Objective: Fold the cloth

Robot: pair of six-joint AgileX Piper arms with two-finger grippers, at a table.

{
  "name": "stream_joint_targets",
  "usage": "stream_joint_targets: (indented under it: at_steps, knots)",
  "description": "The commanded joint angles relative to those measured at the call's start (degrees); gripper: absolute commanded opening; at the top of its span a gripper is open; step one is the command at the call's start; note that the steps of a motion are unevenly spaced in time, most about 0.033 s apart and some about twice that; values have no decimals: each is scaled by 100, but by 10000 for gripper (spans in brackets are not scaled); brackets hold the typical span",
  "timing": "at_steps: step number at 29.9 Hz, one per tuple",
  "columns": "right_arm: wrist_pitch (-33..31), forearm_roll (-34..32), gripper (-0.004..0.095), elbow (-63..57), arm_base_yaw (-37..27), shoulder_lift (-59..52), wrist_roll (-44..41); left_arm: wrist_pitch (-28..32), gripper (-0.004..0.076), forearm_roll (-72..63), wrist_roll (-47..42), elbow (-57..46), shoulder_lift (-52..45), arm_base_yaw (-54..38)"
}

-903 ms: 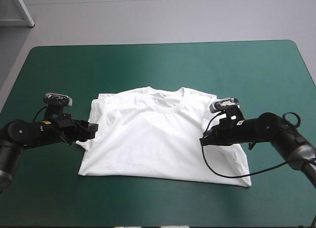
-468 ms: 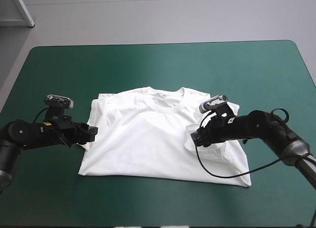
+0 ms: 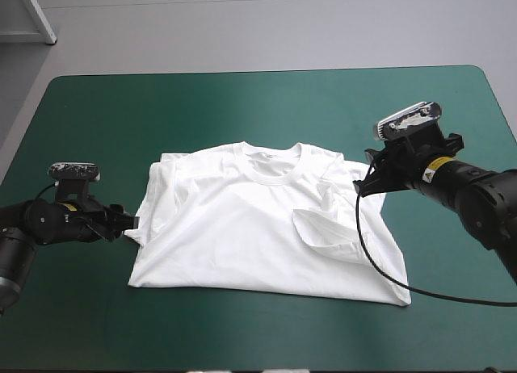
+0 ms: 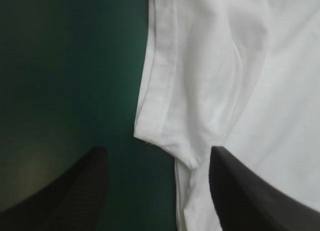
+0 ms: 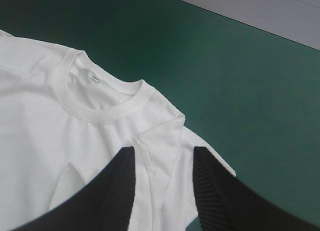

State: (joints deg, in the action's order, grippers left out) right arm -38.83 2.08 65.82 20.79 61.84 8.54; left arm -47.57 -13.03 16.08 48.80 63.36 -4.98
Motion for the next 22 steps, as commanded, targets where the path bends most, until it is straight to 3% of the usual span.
stream_joint_targets:
  at_steps: [1, 14, 22]
  knots:
    - [24, -123, 358, 199, -16, -174, -124, 453, 433, -73, -369, 181, 99, 8]
    - [-214, 155, 358, 153, -16, -174, 77, 1015, 433, -779, -441, 181, 1908, 8]
    - [-210, 177, 350, 153, -16, -174, 91, 1070, 422, -780, -245, 181, 2102, 8]
